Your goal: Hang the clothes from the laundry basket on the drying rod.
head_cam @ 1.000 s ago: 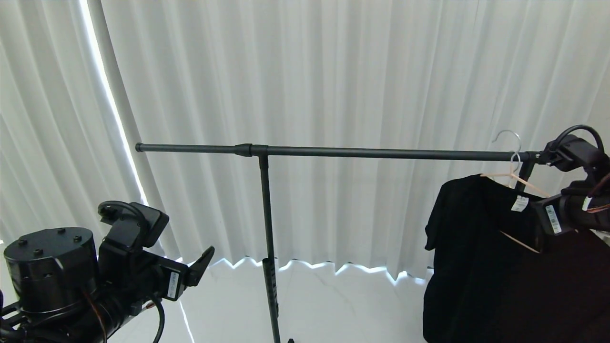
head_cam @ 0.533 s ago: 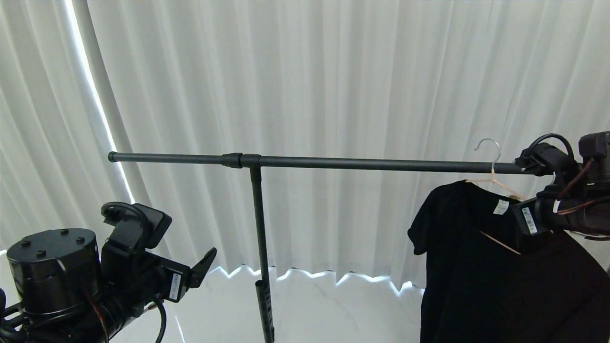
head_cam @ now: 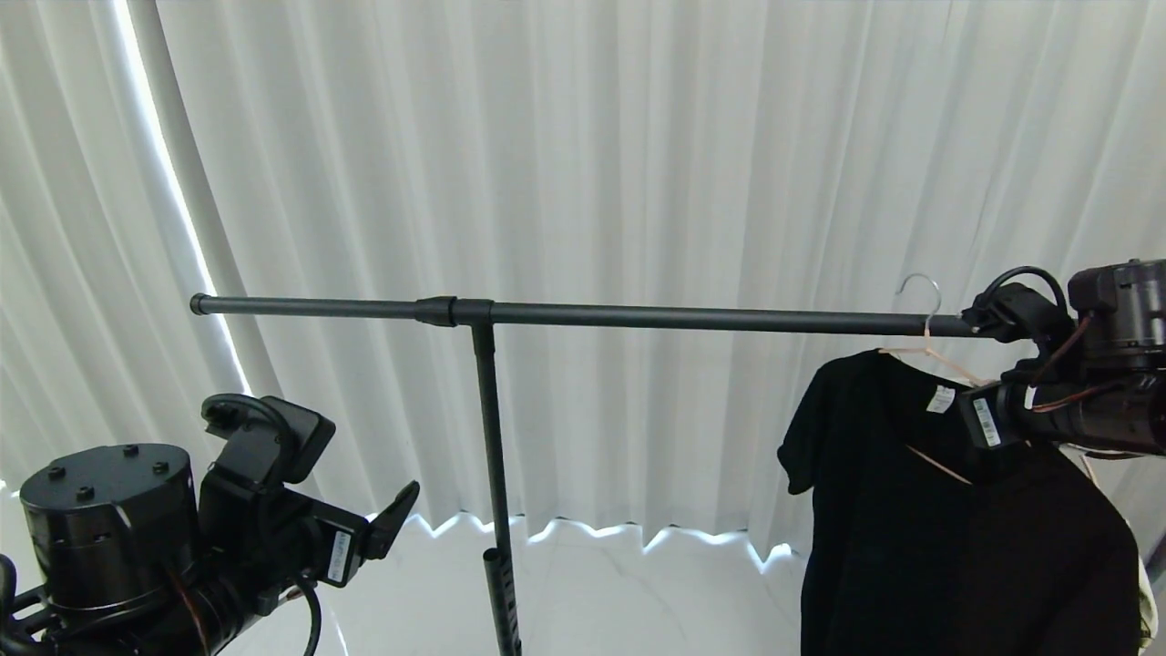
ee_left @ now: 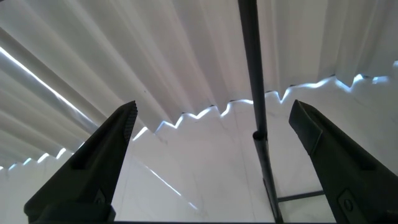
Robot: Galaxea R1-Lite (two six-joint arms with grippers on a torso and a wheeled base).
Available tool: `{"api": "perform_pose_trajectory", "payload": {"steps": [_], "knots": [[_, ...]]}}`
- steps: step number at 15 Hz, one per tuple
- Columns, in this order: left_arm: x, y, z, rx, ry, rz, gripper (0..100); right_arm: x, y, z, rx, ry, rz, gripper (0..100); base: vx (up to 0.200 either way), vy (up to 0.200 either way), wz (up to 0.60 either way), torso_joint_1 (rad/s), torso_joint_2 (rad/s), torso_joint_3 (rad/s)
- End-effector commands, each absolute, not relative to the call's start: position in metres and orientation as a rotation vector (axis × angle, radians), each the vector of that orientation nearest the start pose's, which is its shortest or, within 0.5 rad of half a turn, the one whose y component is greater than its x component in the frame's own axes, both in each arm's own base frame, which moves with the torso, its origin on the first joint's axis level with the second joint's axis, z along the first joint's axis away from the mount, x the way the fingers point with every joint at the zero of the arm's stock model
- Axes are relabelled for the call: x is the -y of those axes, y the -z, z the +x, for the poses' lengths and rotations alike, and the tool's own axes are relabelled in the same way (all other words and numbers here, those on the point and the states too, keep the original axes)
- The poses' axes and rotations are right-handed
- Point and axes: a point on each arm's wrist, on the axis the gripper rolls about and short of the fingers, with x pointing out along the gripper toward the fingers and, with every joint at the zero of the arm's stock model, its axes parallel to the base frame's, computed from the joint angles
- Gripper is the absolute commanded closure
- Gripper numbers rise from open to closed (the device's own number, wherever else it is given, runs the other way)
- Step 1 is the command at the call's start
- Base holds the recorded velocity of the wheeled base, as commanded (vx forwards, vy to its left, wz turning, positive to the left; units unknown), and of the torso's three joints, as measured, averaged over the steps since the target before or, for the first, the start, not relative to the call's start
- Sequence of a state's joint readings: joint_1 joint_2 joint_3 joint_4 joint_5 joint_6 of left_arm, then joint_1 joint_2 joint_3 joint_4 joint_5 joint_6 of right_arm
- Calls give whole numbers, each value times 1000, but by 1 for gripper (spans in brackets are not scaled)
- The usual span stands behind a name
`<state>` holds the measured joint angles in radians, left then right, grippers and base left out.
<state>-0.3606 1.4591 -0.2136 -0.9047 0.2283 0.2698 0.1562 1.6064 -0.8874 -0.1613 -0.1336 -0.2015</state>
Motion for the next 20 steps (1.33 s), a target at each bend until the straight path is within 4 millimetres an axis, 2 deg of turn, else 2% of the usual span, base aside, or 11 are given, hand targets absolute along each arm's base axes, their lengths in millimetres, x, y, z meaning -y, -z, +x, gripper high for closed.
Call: {"api": "perform_pose_trajectory", "payload": {"steps": [1,3,7,15,16,20], "knots": [[63,-123,180,-307,176,366,0,-42,-172,289,-587,-64,-286,100,0,0,0,0,0,0],[64,-122,179,-307,182,368,0,-44,-162,294,-619,-44,-302,100,0,0,0,0,0,0],[64,-122,179,-306,186,368,0,-54,-156,296,-634,-74,-310,100,0,0,0,0,0,0],[65,-122,179,-308,187,369,0,-60,-161,285,-624,-87,-276,100,0,0,0,0,0,0],[65,-122,179,-308,187,369,0,-61,-161,282,-617,-90,-262,0,0,0,0,0,0,0],[64,-122,179,-306,186,368,0,-69,-181,260,-537,-114,-194,0,0,0,0,0,0,0]]}}
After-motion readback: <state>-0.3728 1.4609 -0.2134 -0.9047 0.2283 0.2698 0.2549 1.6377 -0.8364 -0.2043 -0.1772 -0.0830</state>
